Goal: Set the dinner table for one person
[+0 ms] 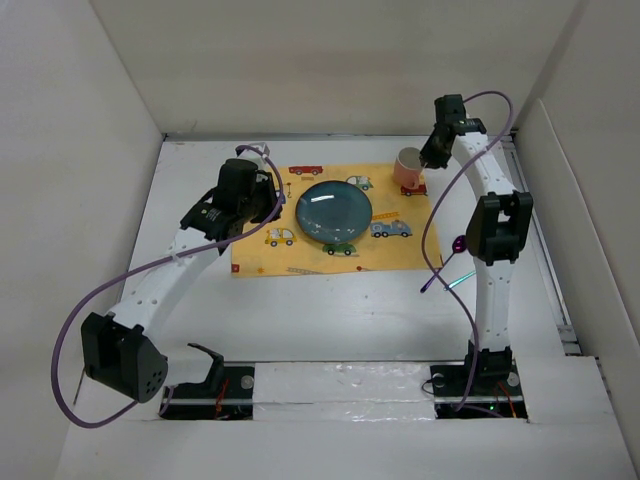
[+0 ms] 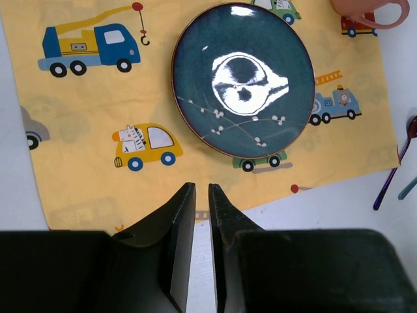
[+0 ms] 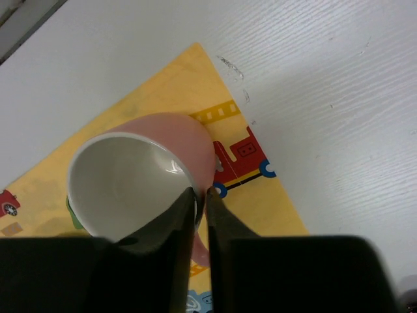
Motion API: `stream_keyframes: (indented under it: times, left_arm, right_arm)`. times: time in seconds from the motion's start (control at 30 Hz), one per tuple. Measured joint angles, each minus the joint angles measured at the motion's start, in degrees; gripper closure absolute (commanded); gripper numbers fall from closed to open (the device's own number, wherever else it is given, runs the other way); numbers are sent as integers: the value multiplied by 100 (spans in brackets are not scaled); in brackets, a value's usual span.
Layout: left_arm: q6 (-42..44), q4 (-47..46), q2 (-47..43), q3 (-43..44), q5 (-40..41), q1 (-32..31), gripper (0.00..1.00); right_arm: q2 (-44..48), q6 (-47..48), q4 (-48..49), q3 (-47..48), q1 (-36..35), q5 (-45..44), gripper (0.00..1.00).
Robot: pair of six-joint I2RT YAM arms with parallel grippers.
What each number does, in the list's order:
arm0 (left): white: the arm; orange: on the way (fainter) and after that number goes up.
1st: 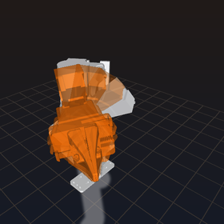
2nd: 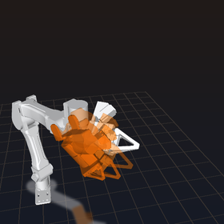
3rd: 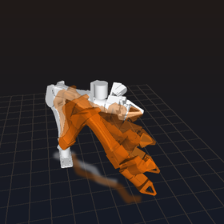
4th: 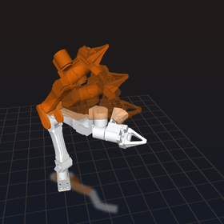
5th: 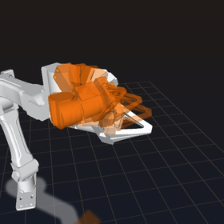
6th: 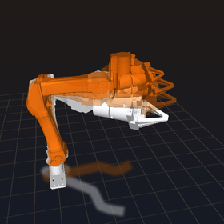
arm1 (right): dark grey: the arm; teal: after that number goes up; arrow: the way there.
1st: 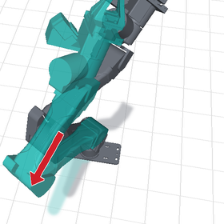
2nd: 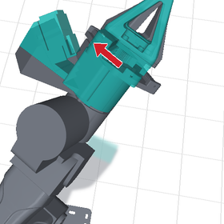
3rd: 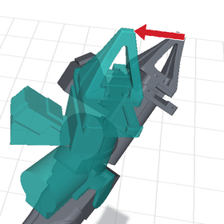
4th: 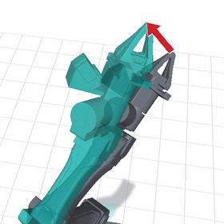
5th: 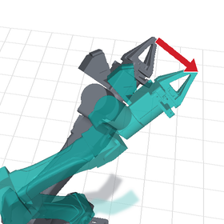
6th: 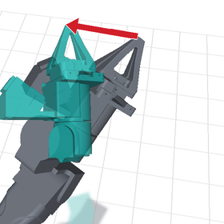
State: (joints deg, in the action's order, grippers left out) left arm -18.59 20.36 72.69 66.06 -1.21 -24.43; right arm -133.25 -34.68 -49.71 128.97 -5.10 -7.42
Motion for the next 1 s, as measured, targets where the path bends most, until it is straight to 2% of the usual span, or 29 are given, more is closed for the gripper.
stream_keyframes:
  times: [0.07, 0.1, 0.2, 0.3, 0.47, 0.57, 0.6, 0.63, 0.67, 0.83, 1.0]
  left_arm:
    - [0, 0, 4, 0, -9, 0, 88]
    - [0, 0, 4, 0, -9, 0, 88]
    - [0, 0, 4, 0, -11, 0, 88]
    - [2, 2, 4, 0, -17, 0, 88]
    - [4, -9, 50, 4, -192, 0, 88]
    - [9, -63, 131, 20, -273, -74, 87]
    - [20, -46, 190, 66, -173, -212, 86]
    - [48, -28, 286, 157, -83, -415, 85]
    - [87, -28, 337, 210, 50, -529, 83]
    - [199, -168, 1353, 1091, 479, -2249, 77]
    - [256, -251, 2417, 1812, 608, -3274, 77]
  right_arm:
    - [0, -22, 24, 0, 0, -4, 69]
    - [2, -22, 46, 4, 0, -4, 61]
    - [2, -31, 74, 33, 0, 35, 51]
    - [24, -37, 98, 42, 11, 173, 46]
    - [330, -94, 186, -28, 63, 586, 45]
    - [1008, -129, 503, -553, 181, 876, 62]
    - [1340, -157, 629, -859, 249, 957, 83]
    - [1685, -160, 726, -1139, 328, 1027, 94]
    - [2072, -208, 892, -1475, 437, 1095, 100]
    - [3773, -398, 1412, -2802, 1086, 1250, 100]
    - [4972, -566, 1596, -3954, 1333, 601, 100]
